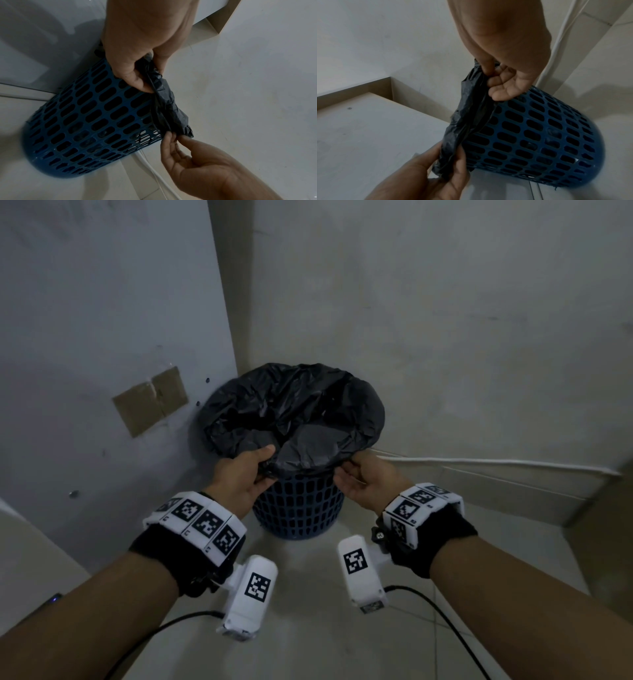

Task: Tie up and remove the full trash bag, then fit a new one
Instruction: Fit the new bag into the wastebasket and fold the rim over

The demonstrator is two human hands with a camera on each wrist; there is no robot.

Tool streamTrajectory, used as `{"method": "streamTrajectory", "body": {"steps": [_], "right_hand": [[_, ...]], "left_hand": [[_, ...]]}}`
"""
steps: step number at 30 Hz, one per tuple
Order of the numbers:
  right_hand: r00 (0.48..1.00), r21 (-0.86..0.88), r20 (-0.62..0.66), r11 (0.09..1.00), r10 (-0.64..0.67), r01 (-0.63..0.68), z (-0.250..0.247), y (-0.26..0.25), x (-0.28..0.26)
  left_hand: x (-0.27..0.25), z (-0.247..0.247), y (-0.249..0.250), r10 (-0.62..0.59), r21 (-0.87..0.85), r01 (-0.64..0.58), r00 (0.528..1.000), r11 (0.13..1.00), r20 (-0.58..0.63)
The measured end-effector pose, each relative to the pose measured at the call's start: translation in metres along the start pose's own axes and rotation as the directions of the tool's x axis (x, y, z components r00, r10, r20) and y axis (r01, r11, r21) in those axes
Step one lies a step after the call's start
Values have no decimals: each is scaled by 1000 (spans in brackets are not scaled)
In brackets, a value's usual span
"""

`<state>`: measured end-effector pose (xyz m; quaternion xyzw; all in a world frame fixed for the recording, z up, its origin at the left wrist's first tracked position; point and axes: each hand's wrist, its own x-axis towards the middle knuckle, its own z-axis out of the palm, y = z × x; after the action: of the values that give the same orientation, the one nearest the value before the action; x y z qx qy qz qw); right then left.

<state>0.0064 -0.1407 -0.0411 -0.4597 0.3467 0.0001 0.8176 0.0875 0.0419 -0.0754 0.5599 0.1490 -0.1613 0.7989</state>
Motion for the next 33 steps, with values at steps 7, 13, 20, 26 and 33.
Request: {"method": "streamTrajectory", "body": {"steps": [7, 13, 20, 26, 33], "right_hand": [[996, 73, 89, 997, 17, -24, 8, -11, -15], [995, 51, 79, 996, 64, -68, 17, -14, -22], [996, 158, 62, 986, -65, 54, 25, -2, -8], [991, 127, 67, 986, -113, 104, 25, 18, -11], [965, 262, 240, 964, -105, 39, 9, 13, -27]], "left_hand": [[1, 2, -1, 20, -2, -20, 1000, 1000, -4], [-1, 5, 0, 23, 15, -22, 1000, 1000, -17], [-5, 3, 3, 26, 26, -25, 999, 999, -19], [-7, -4, 14, 26, 66, -23, 998, 998, -52], [-21, -3, 19, 68, 92, -59, 993, 994, -101]]}}
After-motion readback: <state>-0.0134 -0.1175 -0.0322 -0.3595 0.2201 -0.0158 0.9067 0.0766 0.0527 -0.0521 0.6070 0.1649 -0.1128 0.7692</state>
